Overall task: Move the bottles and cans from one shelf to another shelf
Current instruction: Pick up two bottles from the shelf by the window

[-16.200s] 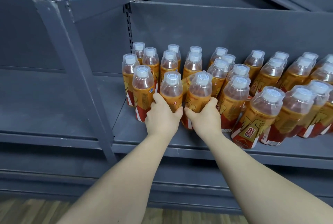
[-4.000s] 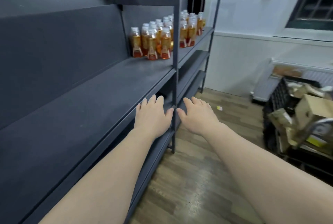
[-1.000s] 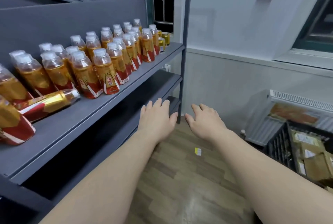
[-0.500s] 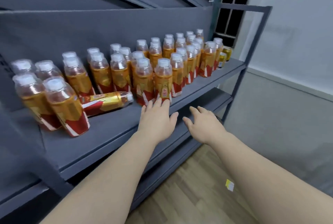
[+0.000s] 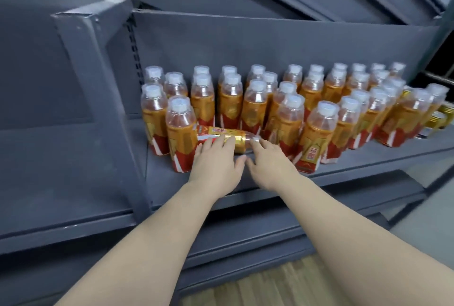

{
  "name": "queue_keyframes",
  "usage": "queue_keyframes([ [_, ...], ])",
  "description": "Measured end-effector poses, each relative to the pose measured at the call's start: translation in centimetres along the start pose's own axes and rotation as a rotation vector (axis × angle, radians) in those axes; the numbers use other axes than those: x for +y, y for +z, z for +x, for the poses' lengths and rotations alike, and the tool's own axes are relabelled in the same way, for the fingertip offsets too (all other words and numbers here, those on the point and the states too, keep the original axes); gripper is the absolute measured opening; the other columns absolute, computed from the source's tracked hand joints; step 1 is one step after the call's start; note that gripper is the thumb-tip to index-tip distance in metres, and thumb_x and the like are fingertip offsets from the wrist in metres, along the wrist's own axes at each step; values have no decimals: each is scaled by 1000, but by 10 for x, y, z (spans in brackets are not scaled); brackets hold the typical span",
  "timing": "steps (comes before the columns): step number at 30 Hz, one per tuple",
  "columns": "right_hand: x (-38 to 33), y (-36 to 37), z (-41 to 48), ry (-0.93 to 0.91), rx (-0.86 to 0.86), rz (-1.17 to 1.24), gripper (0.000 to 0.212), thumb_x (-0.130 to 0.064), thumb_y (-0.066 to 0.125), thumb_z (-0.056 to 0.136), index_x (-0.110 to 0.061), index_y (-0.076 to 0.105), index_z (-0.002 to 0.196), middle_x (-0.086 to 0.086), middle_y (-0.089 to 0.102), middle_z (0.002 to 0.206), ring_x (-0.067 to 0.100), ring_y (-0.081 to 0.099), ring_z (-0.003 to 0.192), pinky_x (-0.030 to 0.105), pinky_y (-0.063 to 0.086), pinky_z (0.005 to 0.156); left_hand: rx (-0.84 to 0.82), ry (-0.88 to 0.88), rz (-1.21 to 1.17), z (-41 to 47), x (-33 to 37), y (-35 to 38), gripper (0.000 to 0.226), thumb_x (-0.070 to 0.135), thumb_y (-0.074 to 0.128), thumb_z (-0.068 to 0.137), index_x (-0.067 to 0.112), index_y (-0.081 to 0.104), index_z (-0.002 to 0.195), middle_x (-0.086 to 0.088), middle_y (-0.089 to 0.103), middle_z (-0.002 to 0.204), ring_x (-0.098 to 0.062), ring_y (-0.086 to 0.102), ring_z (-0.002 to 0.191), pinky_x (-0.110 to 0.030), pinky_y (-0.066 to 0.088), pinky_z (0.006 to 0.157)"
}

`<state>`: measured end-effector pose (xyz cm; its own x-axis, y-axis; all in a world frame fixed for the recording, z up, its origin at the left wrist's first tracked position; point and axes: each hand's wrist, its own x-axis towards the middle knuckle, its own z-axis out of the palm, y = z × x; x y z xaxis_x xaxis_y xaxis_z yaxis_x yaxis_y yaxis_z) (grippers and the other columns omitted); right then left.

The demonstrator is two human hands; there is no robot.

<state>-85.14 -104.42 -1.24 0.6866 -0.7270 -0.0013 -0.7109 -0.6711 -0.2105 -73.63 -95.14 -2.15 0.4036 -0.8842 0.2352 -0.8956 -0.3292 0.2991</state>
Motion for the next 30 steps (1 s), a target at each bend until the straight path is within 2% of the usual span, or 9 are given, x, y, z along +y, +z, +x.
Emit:
queue_keyframes([
  [4,-6,5,23,-84,-9,-11,58,-42,40,104,-14,31,153,14,33,157,34,32,142,43,28,118,63,-92,-6,-7,-10,-6,54,46,43,102,17,42,147,-2,45,151,-24,37,140,-42,32,116],
  [8,-7,11,40,-197,31,-20,57,-42,44,103,-16,33,152,12,38,155,33,30,144,44,22,121,127,-177,29,-15,-11,-10,38,43,45,101,21,52,132,3,59,129,-19,53,117,-36,47,98],
  [14,-2,15,59,-256,39,-33,64,-41,49,101,-19,26,156,13,28,160,34,23,148,46,18,122,235,-430,-4,-22,-17,-10,32,42,51,100,18,51,120,-2,56,114,-20,56,104,-32,49,79],
  [17,6,19,69,-234,47,-46,68,-42,53,100,-20,22,156,13,26,161,35,21,149,48,17,123,253,-596,-81,-16,-20,-8,45,42,58,97,17,40,129,-7,50,124,-23,56,109,-35,51,85],
  [20,13,19,77,-203,44,-76,72,-41,56,98,-18,20,156,14,28,159,35,24,146,50,24,121,292,-700,-221,-6,-24,-4,61,42,64,93,16,30,137,-10,48,133,-29,56,116,-41,51,90],
  [24,18,22,83,-151,18,-110,78,-39,61,95,-13,18,154,14,35,151,37,32,140,48,35,112,336,-754,-338,8,-33,0,83,43,69,90,20,17,150,-7,46,144,-30,54,126,-48,51,100],
  [28,16,26,90,-128,61,-170,85,-40,70,89,-9,22,152,14,40,144,35,38,134,44,42,106,355,-768,-408,20,-38,3,89,42,73,87,21,14,150,-6,44,146,-29,52,128,-46,49,100],
  [30,15,26,92,-131,67,-198,79,-44,71,87,-11,31,147,13,41,139,33,40,129,43,43,103,374,-779,-441,23,-39,5,90,42,75,85,23,15,149,-5,44,145,-29,52,127,-47,50,99],
])
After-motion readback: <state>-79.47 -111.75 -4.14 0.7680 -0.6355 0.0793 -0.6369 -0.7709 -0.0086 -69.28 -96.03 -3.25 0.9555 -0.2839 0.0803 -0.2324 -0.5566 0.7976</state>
